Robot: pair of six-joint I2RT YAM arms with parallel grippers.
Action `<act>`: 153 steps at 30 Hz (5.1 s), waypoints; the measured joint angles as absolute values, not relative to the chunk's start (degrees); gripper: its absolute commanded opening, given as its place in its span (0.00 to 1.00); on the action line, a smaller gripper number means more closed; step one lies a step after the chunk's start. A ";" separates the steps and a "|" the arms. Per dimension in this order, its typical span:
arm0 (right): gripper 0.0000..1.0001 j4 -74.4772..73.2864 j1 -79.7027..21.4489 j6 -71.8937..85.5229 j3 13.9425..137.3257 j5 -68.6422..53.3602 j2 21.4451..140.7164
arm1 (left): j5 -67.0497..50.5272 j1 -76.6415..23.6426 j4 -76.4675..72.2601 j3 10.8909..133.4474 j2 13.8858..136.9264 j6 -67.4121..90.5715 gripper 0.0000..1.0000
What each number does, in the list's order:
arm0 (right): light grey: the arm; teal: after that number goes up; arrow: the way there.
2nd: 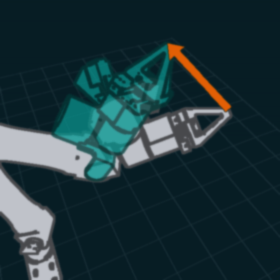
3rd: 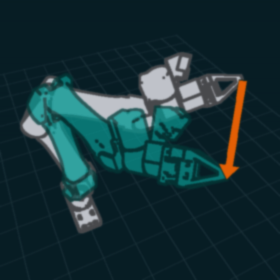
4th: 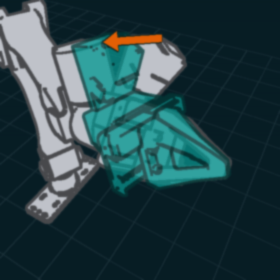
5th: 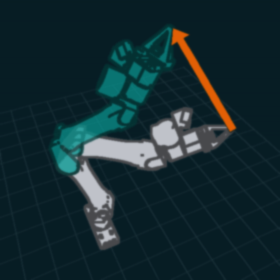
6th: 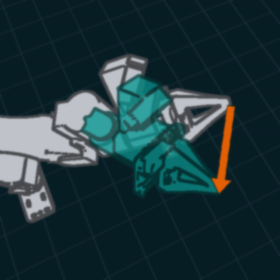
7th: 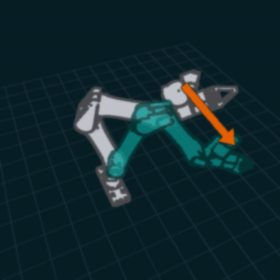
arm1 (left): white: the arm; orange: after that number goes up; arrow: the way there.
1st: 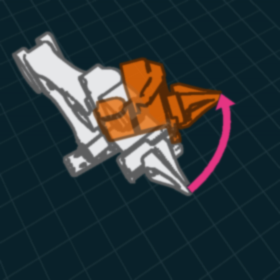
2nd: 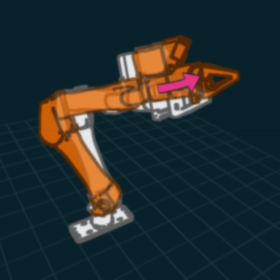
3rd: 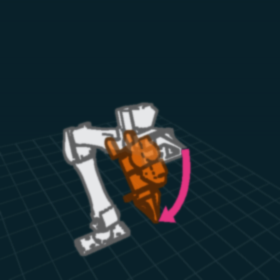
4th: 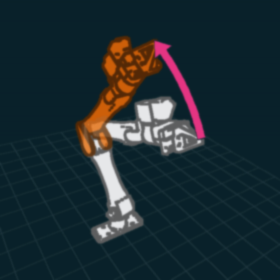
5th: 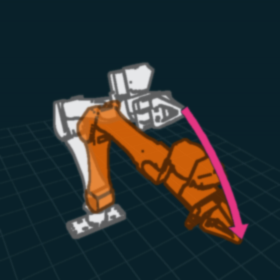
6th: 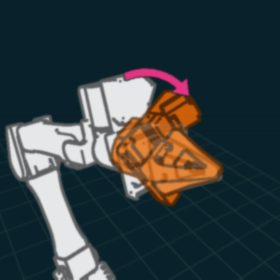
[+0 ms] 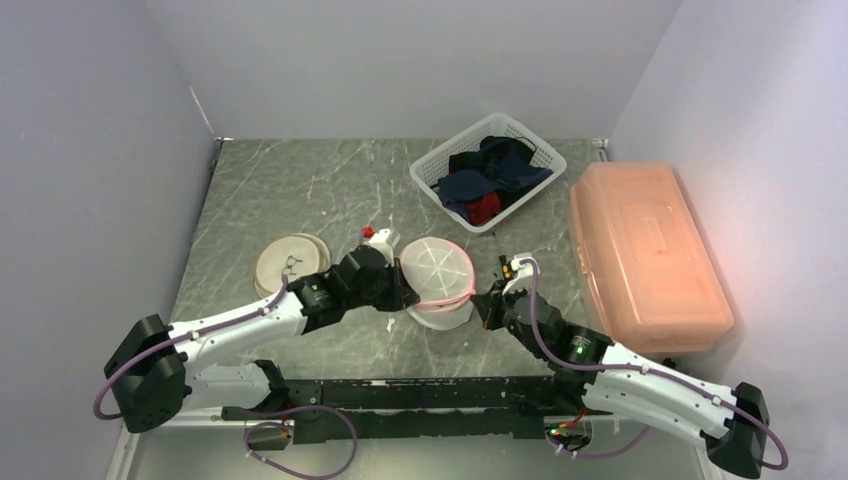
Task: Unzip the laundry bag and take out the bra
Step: Unzip the laundry bag at the center of the board.
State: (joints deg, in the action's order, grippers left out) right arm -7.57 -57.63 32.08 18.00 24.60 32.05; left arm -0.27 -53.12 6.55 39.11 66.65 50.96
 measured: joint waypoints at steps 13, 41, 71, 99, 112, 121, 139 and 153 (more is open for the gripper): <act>0.00 -4.69 -62.13 31.64 18.28 25.34 31.20 | -5.74 -48.45 18.02 62.83 74.96 28.56 0.09; 0.00 0.05 -65.47 34.39 21.80 28.49 42.78 | -7.70 -42.22 -3.95 35.81 66.35 68.23 0.92; 0.00 -6.96 -65.45 29.95 23.03 26.74 41.41 | -1.43 -49.84 -12.29 44.07 85.38 81.06 0.03; 0.00 -6.74 -62.22 31.35 24.82 27.53 47.09 | -10.26 -44.31 -4.78 45.17 74.98 67.20 0.03; 0.00 -4.93 -57.69 31.79 22.13 27.11 43.75 | -21.87 -41.45 -2.98 47.55 74.70 58.89 0.08; 0.00 -4.69 -60.86 30.09 21.98 26.72 36.86 | -31.70 -37.89 6.55 59.66 77.17 41.54 0.19; 0.00 4.91 -69.58 33.26 21.85 30.52 54.68 | -12.86 -33.45 14.48 49.80 71.92 41.39 0.94; 0.00 5.30 -69.28 33.63 27.46 30.76 61.17 | 3.27 -43.75 28.82 36.93 41.65 73.80 0.94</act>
